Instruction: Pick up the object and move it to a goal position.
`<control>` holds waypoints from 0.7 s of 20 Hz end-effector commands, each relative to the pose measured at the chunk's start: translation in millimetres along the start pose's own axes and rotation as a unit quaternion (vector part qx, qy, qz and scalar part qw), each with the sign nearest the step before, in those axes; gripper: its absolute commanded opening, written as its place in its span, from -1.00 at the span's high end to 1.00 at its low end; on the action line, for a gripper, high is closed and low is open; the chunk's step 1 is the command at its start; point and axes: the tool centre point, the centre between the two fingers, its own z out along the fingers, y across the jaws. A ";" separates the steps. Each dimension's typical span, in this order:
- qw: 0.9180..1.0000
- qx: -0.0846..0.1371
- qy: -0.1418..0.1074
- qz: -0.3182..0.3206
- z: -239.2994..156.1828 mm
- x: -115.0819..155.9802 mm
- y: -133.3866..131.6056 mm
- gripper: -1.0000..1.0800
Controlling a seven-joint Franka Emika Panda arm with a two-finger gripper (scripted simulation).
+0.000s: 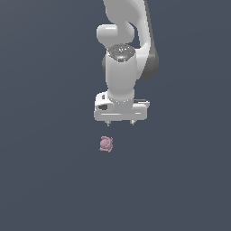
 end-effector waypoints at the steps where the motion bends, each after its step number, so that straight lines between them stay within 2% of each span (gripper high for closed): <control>1: 1.000 0.000 -0.001 0.001 1.6 0.0 1.0 -0.92; 7: 1.000 -0.002 -0.006 0.013 17.3 3.9 12.0 -0.92; 14: 0.999 -0.008 -0.018 0.044 58.5 10.2 40.6 -0.92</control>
